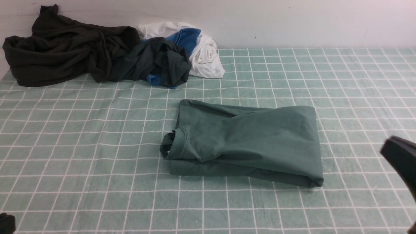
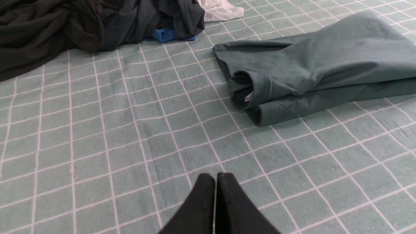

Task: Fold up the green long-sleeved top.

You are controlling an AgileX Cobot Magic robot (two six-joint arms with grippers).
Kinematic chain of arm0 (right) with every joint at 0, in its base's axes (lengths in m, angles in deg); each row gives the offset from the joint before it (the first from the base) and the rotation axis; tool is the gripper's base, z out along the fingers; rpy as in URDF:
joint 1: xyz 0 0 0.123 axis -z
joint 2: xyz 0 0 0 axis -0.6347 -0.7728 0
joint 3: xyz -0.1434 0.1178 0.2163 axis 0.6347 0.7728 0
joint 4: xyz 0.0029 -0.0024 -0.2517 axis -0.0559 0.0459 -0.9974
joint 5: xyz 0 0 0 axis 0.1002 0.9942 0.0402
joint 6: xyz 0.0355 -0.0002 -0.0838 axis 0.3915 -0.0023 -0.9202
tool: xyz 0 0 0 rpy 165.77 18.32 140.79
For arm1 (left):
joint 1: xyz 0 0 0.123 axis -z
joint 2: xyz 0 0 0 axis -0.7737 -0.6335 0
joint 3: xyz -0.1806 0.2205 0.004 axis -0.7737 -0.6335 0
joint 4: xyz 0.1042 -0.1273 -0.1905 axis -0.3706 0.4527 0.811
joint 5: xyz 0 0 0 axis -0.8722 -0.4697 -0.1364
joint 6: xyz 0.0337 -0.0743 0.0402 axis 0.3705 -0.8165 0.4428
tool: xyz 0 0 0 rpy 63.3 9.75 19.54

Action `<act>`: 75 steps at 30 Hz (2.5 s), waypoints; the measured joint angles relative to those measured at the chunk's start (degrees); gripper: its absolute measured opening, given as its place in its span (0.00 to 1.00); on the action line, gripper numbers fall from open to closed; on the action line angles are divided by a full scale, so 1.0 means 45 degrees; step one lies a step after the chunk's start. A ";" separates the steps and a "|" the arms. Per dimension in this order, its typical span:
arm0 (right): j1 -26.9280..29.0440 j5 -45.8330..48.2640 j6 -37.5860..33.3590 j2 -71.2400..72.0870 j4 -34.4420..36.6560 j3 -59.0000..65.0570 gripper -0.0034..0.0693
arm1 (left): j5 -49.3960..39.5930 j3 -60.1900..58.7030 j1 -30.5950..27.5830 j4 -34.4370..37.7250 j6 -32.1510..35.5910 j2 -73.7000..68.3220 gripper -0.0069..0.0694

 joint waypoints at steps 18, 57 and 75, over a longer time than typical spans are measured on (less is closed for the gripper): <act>0.5944 0.3928 0.0179 0.5875 -0.1708 0.3488 0.03 | -0.0011 0.0000 0.0000 0.0011 0.0000 0.0000 0.09; 0.5995 0.4516 0.0424 0.5875 -0.1809 0.3451 0.03 | -0.0255 -0.0350 0.0000 -0.0092 0.0012 0.0000 0.09; 0.5995 0.4516 0.0424 0.5875 -0.1809 0.3451 0.03 | 0.5708 -0.5950 -0.3776 -0.1909 -0.1536 0.1940 0.09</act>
